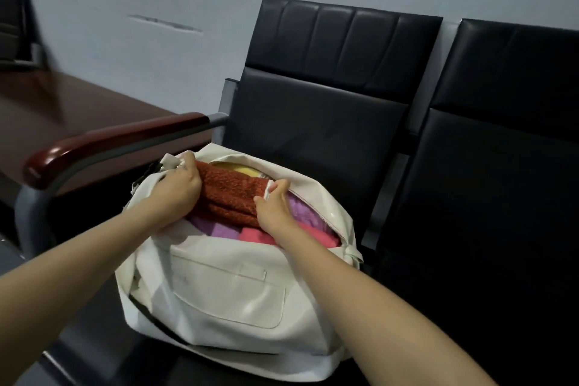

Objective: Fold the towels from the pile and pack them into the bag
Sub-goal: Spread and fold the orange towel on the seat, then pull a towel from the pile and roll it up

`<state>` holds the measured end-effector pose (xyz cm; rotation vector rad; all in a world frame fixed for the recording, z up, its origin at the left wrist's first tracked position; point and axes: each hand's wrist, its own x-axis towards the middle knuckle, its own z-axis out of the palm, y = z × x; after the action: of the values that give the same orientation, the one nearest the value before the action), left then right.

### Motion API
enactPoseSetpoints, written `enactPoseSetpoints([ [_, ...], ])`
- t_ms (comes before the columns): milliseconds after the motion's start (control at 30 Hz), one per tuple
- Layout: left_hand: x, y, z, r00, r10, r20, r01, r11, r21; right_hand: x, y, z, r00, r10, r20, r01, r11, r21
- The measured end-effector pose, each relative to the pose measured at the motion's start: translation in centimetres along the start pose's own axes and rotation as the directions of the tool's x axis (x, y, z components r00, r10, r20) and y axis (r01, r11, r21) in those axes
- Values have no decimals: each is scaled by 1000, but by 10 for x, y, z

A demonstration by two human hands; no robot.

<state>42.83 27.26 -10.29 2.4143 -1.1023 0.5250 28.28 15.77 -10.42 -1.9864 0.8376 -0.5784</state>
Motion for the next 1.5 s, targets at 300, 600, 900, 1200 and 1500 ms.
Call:
enactPoseSetpoints([
  [300,-22,34,13,995,-24,98,-20,904,426,-8,11,12,995,-104,5,104,991,-82],
  [600,-23,25,-6,935,-235,266,77,865,495,-4,0,13,999,-38,0,38,999,-25],
  [900,-21,17,4,940,-196,281,102,943,316,10,6,14,985,-32,170,70,972,-223],
  [1200,-23,47,-5,971,-59,232,-67,864,499,-2,5,3,854,-428,297,510,567,-647],
  [1500,-27,69,1,781,-203,590,273,961,-30,-11,11,-28,874,-141,466,460,554,-694],
])
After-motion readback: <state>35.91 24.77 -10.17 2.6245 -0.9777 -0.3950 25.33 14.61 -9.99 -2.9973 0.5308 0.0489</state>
